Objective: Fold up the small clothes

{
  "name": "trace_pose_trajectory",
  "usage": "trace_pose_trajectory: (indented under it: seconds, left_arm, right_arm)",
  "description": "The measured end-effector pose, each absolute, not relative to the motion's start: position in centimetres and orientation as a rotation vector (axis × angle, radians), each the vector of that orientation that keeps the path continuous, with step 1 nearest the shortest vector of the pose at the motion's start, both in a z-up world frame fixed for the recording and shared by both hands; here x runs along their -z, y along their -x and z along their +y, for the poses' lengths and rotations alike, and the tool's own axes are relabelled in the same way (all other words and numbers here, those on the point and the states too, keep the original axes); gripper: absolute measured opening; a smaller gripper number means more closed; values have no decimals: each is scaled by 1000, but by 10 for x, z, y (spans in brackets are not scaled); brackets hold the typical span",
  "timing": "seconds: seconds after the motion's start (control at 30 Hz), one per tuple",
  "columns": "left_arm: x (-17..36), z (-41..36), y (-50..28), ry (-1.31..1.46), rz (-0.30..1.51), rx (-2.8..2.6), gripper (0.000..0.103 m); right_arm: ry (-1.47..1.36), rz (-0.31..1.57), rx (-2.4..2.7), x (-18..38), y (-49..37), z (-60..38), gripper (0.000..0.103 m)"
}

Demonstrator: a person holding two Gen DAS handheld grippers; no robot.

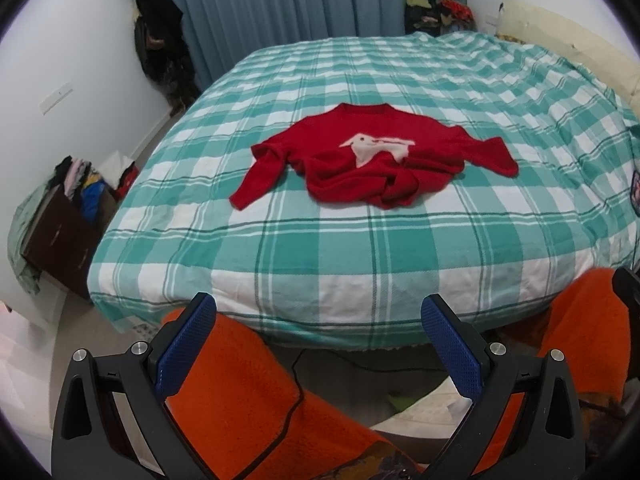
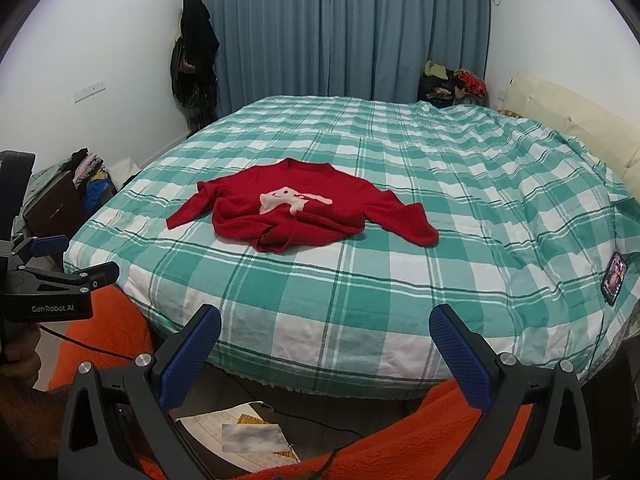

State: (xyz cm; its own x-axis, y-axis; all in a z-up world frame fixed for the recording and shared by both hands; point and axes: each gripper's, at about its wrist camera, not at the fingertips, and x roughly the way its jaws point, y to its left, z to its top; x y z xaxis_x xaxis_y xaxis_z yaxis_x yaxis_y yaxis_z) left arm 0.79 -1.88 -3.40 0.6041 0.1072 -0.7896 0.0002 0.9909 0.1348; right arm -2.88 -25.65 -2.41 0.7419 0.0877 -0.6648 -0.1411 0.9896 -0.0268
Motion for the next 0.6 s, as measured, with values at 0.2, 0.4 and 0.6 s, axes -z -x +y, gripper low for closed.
trace_pose_trajectory:
  seconds: [0.2, 0.4, 0.6]
  left_arm:
    - [39, -21, -17, -138, 937, -68, 102]
    - [40, -24, -28, -142, 943, -66, 102]
    - [42, -26, -36, -150, 949, -69, 102]
  right_arm:
    - [75, 737, -130, 26, 16, -255, 103]
    - [93, 736, -127, 25, 3, -252, 103]
    - [94, 750, -136, 26, -9, -248, 103]
